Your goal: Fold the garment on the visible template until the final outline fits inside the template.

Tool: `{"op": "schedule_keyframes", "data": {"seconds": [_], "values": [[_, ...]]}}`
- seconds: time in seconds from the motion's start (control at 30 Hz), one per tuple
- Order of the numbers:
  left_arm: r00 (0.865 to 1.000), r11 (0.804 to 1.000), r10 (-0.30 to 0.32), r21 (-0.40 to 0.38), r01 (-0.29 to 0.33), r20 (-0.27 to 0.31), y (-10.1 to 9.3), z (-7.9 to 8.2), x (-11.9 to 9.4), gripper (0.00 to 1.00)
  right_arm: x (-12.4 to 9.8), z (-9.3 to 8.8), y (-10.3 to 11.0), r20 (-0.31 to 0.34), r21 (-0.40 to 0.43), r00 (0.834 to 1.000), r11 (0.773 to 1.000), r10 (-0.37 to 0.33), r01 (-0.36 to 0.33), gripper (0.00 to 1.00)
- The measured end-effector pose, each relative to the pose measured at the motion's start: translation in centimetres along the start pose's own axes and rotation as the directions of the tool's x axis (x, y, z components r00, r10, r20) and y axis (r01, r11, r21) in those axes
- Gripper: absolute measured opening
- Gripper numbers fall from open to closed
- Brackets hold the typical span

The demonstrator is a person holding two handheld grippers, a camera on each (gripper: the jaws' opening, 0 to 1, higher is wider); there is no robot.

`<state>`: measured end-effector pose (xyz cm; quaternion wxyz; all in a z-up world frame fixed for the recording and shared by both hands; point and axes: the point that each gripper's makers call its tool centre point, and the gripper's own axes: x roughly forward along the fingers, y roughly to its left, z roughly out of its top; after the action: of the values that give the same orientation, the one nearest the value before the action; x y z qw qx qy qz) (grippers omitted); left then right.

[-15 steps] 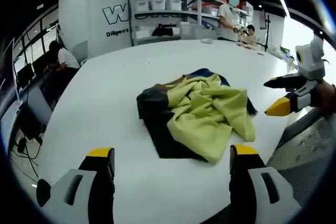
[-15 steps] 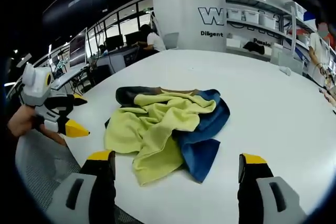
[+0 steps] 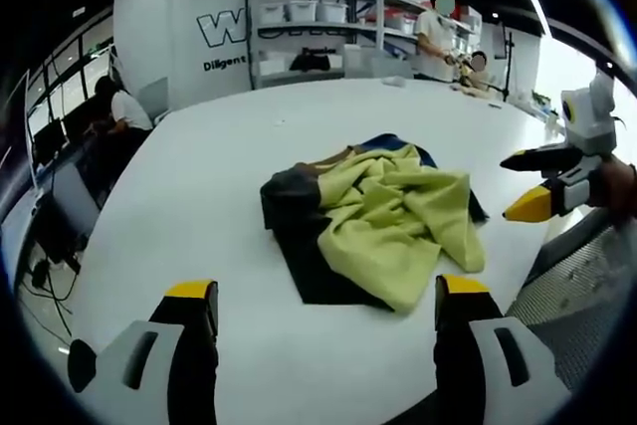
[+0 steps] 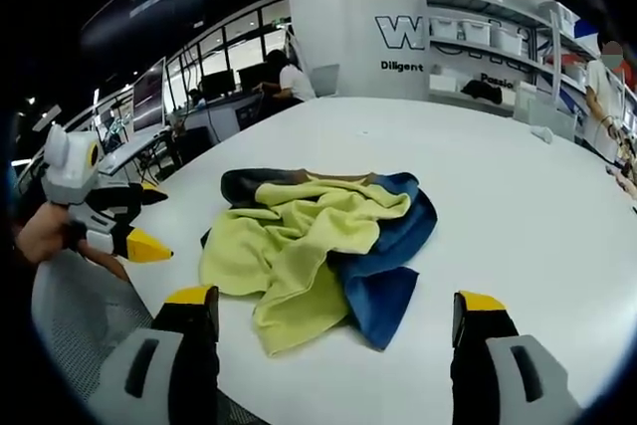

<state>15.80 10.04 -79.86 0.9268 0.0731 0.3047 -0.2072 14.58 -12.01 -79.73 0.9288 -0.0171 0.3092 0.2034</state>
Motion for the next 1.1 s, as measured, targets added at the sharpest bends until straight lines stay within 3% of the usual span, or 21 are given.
{"op": "schedule_keyframes", "data": {"seconds": [1.1], "values": [[1.000,1.000,0.009,0.022,-0.009,-0.002,-0.04,-0.29,-0.20,0.85,-0.50,0.52,-0.42,0.037,0.007,0.999,1.000,-0.027,0.026,0.96]]}}
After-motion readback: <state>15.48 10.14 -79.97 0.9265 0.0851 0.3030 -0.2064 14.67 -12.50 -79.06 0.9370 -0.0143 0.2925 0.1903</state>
